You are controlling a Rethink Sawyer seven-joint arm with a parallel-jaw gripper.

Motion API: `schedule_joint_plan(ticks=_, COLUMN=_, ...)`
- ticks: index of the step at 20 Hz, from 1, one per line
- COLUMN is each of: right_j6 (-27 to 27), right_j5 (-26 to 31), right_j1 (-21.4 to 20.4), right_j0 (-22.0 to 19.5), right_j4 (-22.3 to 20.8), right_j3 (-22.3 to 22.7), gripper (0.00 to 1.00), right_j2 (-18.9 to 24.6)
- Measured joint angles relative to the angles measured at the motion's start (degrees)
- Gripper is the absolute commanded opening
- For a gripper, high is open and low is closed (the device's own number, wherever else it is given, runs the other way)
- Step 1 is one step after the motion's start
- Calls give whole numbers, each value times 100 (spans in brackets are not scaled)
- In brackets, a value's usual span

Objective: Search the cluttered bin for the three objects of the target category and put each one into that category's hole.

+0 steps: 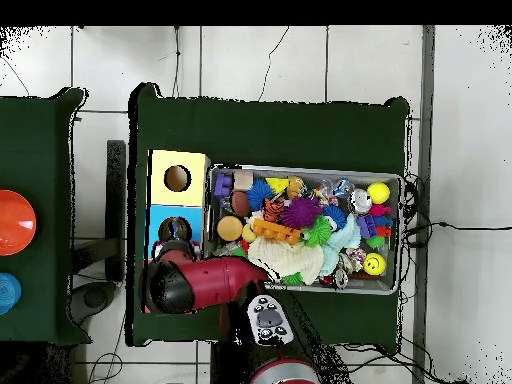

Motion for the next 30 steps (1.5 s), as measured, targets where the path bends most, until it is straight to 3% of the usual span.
schedule_joint_plan(ticks=14, right_j6=0, right_j5=-411, right_j1=407, right_j0=-19, right_j4=-58, right_j3=-210, gripper=0, right_j2=14)
schedule_joint_plan(ticks=30, right_j6=0, right_j5=-407, right_j1=422, right_j0=-18, right_j4=-175, right_j3=-246, gripper=0, right_j2=18)
